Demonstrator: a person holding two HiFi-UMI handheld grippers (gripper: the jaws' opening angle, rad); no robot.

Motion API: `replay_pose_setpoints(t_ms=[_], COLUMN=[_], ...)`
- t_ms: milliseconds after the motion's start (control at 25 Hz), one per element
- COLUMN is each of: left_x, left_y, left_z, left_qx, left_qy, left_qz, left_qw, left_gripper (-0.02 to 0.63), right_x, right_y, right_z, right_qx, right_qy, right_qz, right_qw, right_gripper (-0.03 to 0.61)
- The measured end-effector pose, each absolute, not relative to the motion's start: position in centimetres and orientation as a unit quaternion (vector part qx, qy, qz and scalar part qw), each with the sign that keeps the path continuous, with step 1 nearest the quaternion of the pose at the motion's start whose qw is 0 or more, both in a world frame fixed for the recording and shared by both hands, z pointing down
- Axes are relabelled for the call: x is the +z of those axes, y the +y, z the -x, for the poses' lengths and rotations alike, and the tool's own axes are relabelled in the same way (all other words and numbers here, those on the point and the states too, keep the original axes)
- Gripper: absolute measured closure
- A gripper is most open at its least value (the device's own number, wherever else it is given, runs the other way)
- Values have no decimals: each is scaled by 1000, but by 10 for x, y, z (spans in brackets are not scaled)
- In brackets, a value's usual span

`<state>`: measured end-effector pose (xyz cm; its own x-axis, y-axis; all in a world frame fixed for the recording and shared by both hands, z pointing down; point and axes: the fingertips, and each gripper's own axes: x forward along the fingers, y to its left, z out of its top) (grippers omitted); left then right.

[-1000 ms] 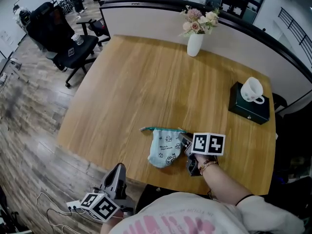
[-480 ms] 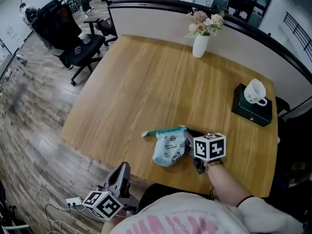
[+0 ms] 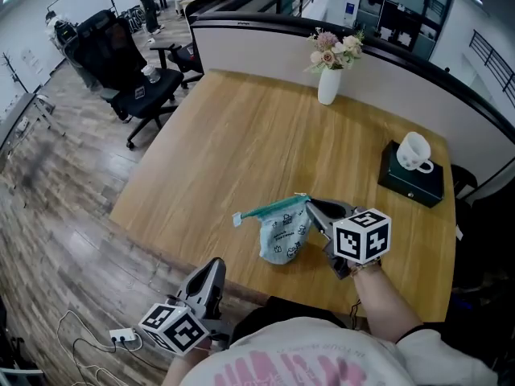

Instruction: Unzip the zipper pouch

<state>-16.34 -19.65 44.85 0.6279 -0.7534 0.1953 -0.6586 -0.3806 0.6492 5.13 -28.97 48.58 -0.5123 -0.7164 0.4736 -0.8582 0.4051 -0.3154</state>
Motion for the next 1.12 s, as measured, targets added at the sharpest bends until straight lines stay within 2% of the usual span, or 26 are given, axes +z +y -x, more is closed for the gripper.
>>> replay_pose_setpoints(t_ms=[200,480,760,1120], left_x=[423,346,306,292], left_y=[-188,-190,-195,-189], left_z=[154,118,77,54], left_qx=[-93,-189,-277,-340], left_qy=[-398,-268,-183,-120], left_qz=[-845,-874,-823,-771], left_qw=[345,359,460,526], left_gripper=[612,612,598,577], right_x=[443,382,332,301], right_y=[-273,-243,-214,-178], right_z=[-44,-25,-7,7], right_qx=[211,74,-24,-57], right_qy=[-845,-861,-871,-889], right_qz=[-476,-481,-474,-447], right_qw=[123,149,123,80], right_gripper=[566,566,568,568])
